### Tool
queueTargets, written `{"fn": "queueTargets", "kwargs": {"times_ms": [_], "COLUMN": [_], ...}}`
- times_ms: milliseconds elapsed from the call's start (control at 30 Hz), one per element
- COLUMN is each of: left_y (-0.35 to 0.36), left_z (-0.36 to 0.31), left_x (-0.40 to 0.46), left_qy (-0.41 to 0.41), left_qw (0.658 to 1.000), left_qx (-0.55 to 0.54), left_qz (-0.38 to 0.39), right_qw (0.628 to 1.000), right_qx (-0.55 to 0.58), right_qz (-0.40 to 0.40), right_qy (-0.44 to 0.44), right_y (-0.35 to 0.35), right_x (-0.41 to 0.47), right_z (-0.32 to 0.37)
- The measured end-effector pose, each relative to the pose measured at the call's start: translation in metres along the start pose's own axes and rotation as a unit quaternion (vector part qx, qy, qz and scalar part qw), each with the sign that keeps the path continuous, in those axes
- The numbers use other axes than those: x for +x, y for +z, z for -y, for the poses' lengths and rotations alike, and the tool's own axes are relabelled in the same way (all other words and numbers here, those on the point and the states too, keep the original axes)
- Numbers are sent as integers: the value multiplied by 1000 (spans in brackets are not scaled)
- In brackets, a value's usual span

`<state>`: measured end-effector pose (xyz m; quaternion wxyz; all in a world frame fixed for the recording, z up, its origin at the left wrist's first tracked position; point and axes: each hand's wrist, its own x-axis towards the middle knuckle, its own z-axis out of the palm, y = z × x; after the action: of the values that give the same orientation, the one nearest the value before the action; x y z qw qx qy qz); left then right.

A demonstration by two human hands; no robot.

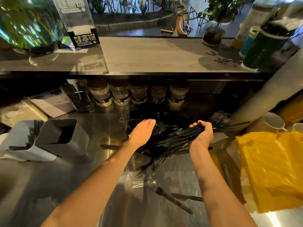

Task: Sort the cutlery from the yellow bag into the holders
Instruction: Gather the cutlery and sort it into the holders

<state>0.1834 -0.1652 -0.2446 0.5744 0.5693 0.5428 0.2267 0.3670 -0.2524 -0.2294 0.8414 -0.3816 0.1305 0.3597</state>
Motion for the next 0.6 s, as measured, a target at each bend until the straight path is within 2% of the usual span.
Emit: {"fn": "queueTargets", "kwargs": {"times_ms": [100,167,267,333,433,600], "left_y": [14,24,29,32,40,39], "left_z": [-14,-15,-21,-25,-25,-17], "left_x": [-23,-34,-44,-48,-54,-63], "left_qy": [-37,-89,-136,-124,-105,-129], "left_qw": [991,979,959,957,966,960], "left_qx": [-101,-169,-249,-262,-226,-223], "left_qz": [81,68,8,-19,-70,-112], "right_qw": [1000,1000,1000,1000,999,999], "right_qx": [9,22,8,-7,-28,-24], "right_qz": [5,1,-3,-11,-16,-16], "right_qy": [17,17,5,7,17,29], "right_y": [8,15,22,23,20,22], "right_x": [-5,-11,-19,-28,-41,-57], "right_z": [-4,-7,-14,-21,-34,-53]}}
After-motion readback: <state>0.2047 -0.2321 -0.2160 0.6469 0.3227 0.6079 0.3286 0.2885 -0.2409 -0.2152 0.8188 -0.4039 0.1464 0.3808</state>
